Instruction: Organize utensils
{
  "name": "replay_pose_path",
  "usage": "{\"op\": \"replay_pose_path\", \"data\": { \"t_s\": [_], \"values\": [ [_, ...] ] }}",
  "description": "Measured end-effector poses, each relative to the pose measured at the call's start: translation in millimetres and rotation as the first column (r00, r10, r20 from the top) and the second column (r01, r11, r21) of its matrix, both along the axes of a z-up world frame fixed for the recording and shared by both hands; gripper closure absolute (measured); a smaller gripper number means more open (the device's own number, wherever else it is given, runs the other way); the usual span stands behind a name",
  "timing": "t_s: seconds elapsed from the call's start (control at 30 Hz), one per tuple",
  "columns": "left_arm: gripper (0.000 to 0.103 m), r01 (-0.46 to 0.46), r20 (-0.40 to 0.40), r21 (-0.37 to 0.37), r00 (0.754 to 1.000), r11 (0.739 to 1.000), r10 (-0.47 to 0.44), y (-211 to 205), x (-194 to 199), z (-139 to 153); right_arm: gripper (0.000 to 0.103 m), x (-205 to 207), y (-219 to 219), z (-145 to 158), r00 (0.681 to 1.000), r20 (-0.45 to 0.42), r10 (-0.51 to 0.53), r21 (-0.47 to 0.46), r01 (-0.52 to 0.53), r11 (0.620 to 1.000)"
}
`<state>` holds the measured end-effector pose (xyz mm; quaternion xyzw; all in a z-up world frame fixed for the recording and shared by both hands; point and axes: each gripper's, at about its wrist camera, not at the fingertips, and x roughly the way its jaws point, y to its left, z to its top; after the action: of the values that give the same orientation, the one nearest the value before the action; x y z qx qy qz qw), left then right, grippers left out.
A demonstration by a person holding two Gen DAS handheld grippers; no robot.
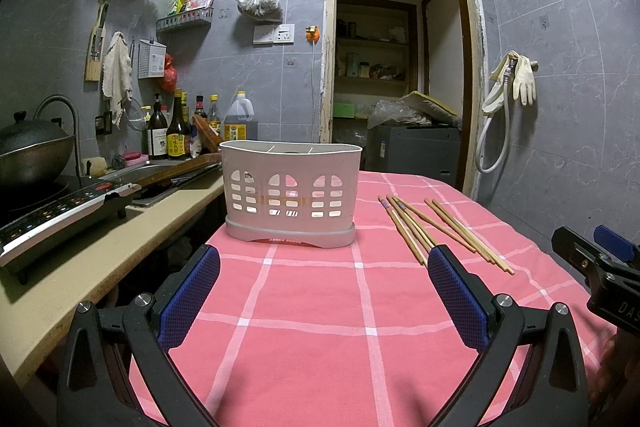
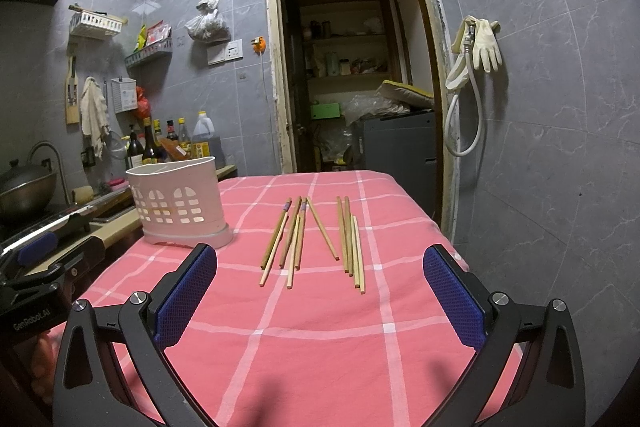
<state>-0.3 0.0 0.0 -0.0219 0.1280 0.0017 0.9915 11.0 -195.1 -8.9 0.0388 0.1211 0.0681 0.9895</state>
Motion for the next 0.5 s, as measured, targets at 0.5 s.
{"op": "replay_pose_path", "data": {
  "t_s": [0.5],
  "values": [
    [0.001,0.000,0.000,0.001,1.000,1.000,0.000,0.1,0.1,-0.1,0.000,0.4,1.0,-0.6,1.000,-0.001,0.000,0.001,0.000,1.000]
  ]
}}
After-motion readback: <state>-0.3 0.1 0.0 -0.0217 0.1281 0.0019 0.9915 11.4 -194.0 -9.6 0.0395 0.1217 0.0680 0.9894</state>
